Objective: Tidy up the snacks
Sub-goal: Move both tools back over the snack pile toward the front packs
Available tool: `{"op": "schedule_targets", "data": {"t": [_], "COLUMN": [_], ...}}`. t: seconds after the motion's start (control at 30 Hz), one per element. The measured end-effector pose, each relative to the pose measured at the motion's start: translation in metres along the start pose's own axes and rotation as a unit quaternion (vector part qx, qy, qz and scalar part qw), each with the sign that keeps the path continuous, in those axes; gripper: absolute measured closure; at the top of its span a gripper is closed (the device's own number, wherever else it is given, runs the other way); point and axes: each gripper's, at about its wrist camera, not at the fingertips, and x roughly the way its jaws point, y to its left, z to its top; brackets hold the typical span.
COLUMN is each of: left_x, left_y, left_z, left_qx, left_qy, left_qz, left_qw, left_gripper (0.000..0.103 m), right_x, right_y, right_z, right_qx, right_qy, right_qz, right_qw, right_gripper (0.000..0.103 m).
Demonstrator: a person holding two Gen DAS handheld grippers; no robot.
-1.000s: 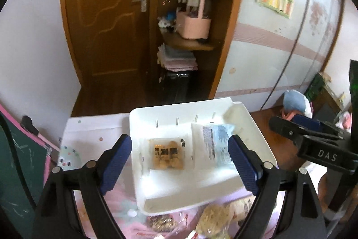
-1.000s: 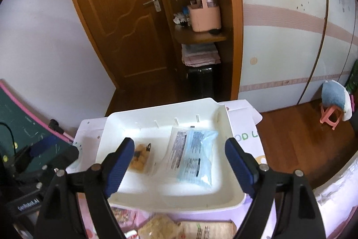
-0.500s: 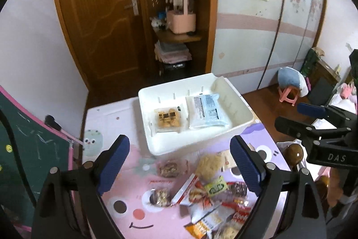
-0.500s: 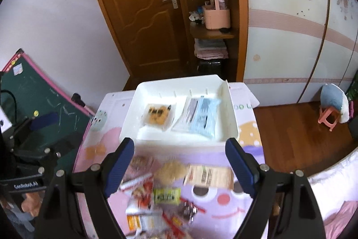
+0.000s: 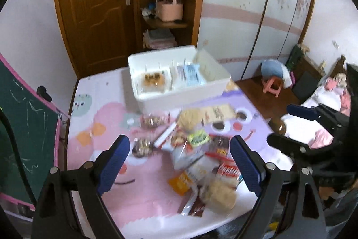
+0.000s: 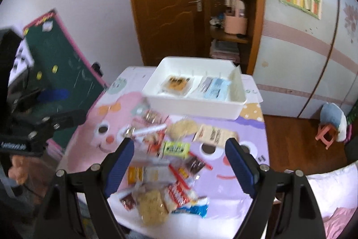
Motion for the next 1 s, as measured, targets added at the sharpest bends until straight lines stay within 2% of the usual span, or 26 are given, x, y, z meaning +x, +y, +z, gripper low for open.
{"op": "schedule_targets", "data": {"t": [0.17,0.3,0.43,0.77,0.93,1.0], "left_x": [0.033,0.059,0.084,0.123,0.126,0.128], "left_y": [-0.003,-0.002,0.002,0.0,0.004,0.007], "left_z": [-0.049,-0.089,-0.115,-0.138,-0.14,-0.14], "left_qx": [0.025,0.027,0.015,0.012,0.007,0.001], "left_qy": [0.039,0.071,0.105,0.159,0.165,0.169], "left_qz": [0.007,-0.011,-0.028,-0.037,-0.032,-0.031], "left_qw": [0.9989,0.997,0.9939,0.9865,0.9857,0.9851], "left_gripper": [0.012,0.012,0.012,0.012,0.012,0.012], "right_x": [0.035,0.062,0.08,0.103,0.12,0.13], "right_y": [0.02,0.015,0.013,0.024,0.031,0.034], "right_z": [-0.049,-0.076,-0.101,-0.125,-0.129,-0.133], "right_qx": [-0.015,0.007,0.03,0.005,-0.01,-0.015], "right_qy": [0.054,0.107,0.156,0.203,0.219,0.233], "right_qz": [0.009,0.021,0.051,0.062,0.075,0.077], "right_qw": [0.998,0.994,0.986,0.977,0.973,0.969], "right_gripper": [0.022,0.023,0.023,0.023,0.024,0.028]}}
